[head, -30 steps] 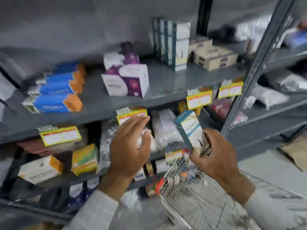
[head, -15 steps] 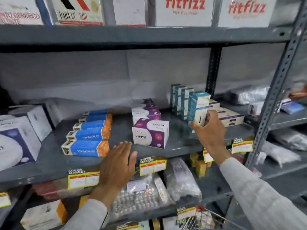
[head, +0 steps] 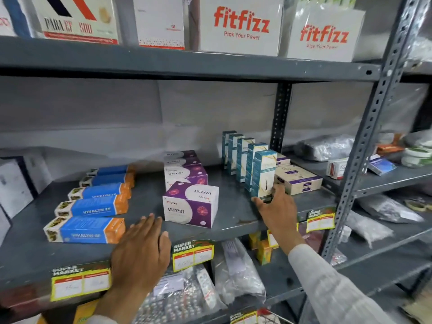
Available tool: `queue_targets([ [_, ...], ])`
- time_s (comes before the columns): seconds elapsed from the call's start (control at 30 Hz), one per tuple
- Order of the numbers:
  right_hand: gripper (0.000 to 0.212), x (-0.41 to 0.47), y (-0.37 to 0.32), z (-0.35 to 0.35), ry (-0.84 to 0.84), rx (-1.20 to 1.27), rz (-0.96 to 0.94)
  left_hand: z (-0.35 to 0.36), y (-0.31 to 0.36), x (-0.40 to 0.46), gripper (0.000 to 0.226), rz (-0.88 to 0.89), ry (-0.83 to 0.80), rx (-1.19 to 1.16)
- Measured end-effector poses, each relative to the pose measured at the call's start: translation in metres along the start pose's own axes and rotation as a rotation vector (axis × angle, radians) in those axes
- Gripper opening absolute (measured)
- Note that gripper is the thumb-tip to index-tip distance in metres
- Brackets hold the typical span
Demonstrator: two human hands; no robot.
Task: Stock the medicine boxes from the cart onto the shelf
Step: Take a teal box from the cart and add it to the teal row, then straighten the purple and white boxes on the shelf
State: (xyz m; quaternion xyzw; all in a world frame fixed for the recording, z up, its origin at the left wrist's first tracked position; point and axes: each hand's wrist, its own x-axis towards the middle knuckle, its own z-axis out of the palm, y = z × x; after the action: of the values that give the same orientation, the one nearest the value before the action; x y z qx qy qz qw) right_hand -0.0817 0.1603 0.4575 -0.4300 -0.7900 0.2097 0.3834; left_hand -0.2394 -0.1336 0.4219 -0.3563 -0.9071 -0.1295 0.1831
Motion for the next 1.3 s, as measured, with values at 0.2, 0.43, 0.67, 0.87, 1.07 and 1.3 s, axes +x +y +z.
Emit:
queue_targets([
  [0.2, 0.055, 0.012, 0.008, -0.007, -0.011, -0.054, 0.018, 0.0, 0.002, -0.001, 0.073, -0.018, -0.01, 0.018],
  [0.43, 0.05, 0.007, 0.015, -0.008, 0.018, -0.065, -0.046, -0.002, 0.003, -0.002, 0.074, -0.024, -0.012, 0.023],
  [0.67, 0.064, 0.004, 0.017, -0.009, -0.022, -0.019, -0.032, -0.004, 0.005, -0.004, 0.075, -0.025, -0.018, 0.027],
  [0.87, 0.046, -0.048, -0.02, -0.011, 0.152, 0.302, -0.336, -0.004, 0.005, -0.003, 0.068, -0.038, -0.018, 0.021],
  [1.07, 0.078, -0.064, -0.076, 0.017, -0.409, 0.469, -0.314, -0.003, 0.002, -0.003, 0.068, -0.03, -0.002, -0.004],
  [1.3, 0.059, -0.037, -0.081, 0.035, -0.546, 0.471, -0.337, -0.003, 0.001, -0.003, 0.069, -0.03, -0.003, -0.009],
])
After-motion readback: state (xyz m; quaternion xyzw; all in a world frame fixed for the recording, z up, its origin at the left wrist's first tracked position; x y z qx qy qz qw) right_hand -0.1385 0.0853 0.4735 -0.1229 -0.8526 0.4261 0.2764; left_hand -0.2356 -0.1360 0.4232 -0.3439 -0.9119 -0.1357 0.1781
